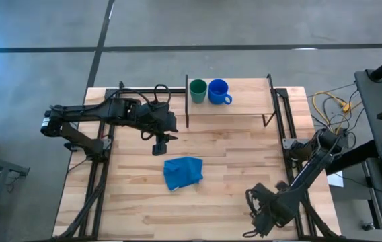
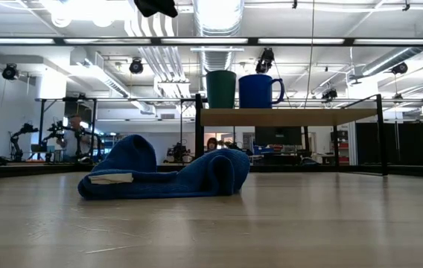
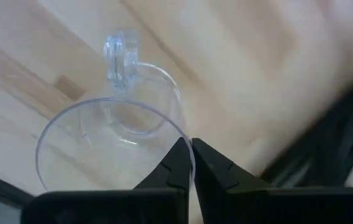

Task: Stack small to large cups/mugs on shelf
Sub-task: Put the transparent mug on the shelf

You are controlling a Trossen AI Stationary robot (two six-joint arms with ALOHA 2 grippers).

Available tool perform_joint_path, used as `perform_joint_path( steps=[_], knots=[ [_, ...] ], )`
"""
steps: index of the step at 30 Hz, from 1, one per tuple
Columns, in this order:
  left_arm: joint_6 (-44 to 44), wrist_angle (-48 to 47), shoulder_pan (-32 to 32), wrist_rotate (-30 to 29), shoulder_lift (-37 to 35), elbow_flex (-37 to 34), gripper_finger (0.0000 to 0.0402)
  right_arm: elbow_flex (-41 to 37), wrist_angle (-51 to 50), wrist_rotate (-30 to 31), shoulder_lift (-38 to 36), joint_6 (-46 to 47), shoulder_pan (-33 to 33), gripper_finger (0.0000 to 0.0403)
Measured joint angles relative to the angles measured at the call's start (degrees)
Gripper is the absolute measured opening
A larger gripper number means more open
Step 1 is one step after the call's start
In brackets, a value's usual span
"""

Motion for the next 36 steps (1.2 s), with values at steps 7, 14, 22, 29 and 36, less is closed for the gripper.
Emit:
perform_joint_path(
  steps=[7,14,22,29,36],
  knots=[
    [0.0,0.5,0.0,0.0,0.0,0.0,0.0111,0.6,-1.5,16.5,-1.6,-32.7,-1.9,0.0008],
    [-0.6,5.7,0.0,1.8,0.0,0.0,0.0111,0.3,-5.6,19.9,-2.1,-50.5,-6.8,0.0008],
    [-0.7,12.0,0.0,4.4,0.0,-0.7,0.0111,0.3,-9.0,33.2,-3.6,-55.5,-13.4,0.0008],
    [-2.1,14.1,0.0,4.4,0.0,-0.7,0.0111,1.1,-9.0,34.4,-9.5,-61.1,-17.9,0.0008],
    [-2.1,16.9,0.0,4.4,0.6,-0.7,0.0111,1.1,-12.9,37.0,-17.7,-63.9,-22.8,0.0008]
  ],
)
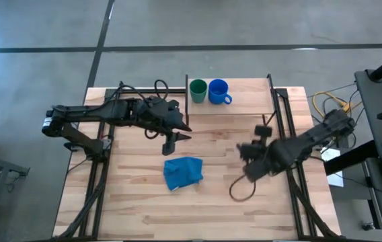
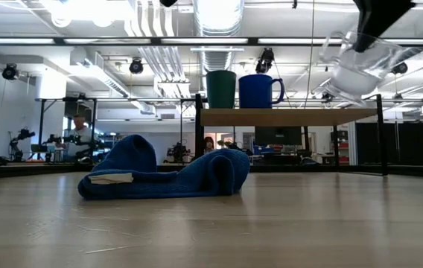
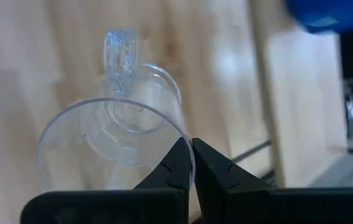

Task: Stack small to large cups/mugs on shelf
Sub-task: Put the transparent mug on the shelf

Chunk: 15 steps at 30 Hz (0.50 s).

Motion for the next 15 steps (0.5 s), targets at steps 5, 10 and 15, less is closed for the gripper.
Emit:
perform_joint_path(
  steps=[5,10,15],
  knots=[
    [0.0,1.1,0.0,0.0,1.4,0.0,0.0111,0.0,-1.8,3.3,-6.6,8.1,-6.4,0.0008],
    [-0.1,3.7,0.0,0.1,3.6,0.0,0.0111,0.0,-1.8,8.0,-12.8,23.7,-15.3,0.0008],
    [-0.1,8.2,0.0,0.1,5.2,0.4,0.0111,0.0,-1.2,5.0,-18.2,33.4,-25.5,0.0008]
  ],
)
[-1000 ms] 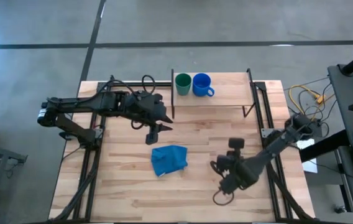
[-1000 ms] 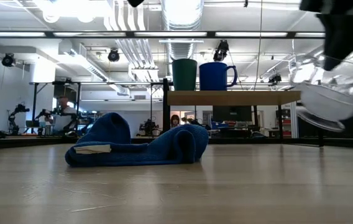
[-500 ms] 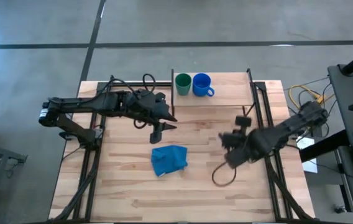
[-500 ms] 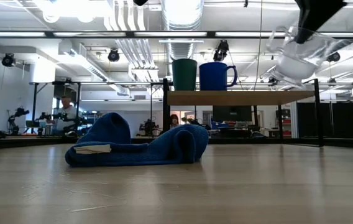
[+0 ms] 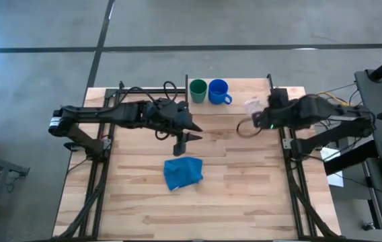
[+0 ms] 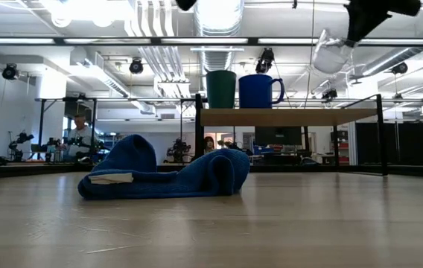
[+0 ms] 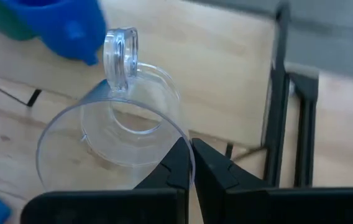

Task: Stack small to large cups/mugs on shelf
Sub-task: Put the transparent mug on the shelf

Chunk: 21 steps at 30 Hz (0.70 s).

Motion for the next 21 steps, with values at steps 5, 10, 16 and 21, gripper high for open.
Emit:
perform_joint_path(
  steps=[5,10,16,21],
  knots=[
    [0.0,3.3,0.0,0.0,0.9,0.1,0.0111,1.0,0.1,-9.8,-3.7,-2.7,-10.0,0.0008],
    [0.1,3.7,0.0,0.0,0.9,0.0,0.0111,6.9,0.2,-11.4,-3.8,-9.9,-18.4,0.0008],
    [0.1,3.6,0.0,-0.2,0.8,0.0,0.0111,15.9,-0.6,-19.1,1.1,-22.6,-29.4,0.0008],
    [0.1,3.4,0.0,-0.2,0.8,0.0,0.0111,21.0,-1.9,-24.7,7.1,-30.2,-38.7,0.0008]
  ],
)
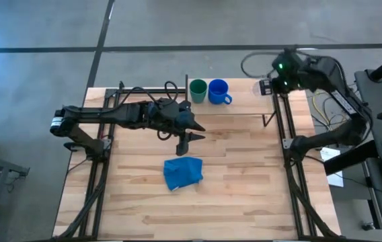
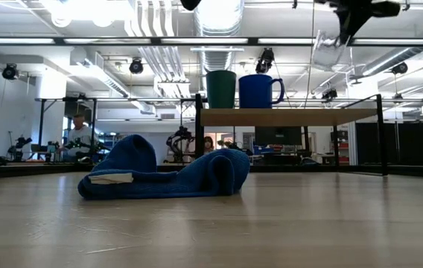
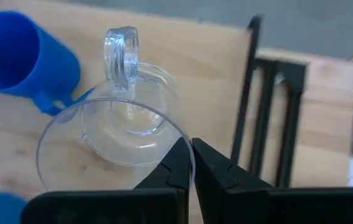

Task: Stack small to large cups/mugs on shelf
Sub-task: Put the transparent mug on the shelf

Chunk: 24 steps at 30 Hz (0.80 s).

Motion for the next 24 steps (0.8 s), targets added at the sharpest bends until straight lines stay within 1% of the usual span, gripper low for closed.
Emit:
perform_joint_path(
  steps=[3,4,7,11,22,24],
  knots=[
    [-0.4,-0.1,-0.1,0.0,0.0,0.0,0.0111,1.8,-0.1,-8.9,3.2,-4.0,-5.3,0.0008],
    [-1.3,-0.1,-0.1,0.0,0.0,0.0,0.0111,1.9,-0.2,-10.5,4.2,-5.3,-6.7,0.0008],
    [-3.5,-0.1,-0.1,0.0,-0.1,0.0,0.0111,2.0,-0.2,-11.2,7.0,-7.2,-9.4,0.0008],
    [-4.4,-0.2,-0.1,0.0,-0.1,0.0,0.0111,2.0,-0.2,-13.9,9.8,-9.8,-12.0,0.0008],
    [-4.4,-0.2,-0.1,0.0,-0.1,-0.1,0.0111,2.0,-0.2,-14.1,16.3,-12.5,-12.7,0.0008],
    [-4.3,-0.1,-0.1,0.0,-0.1,-0.2,0.0111,2.0,-0.2,-13.9,17.0,-14.7,-12.7,0.0009]
  ],
)
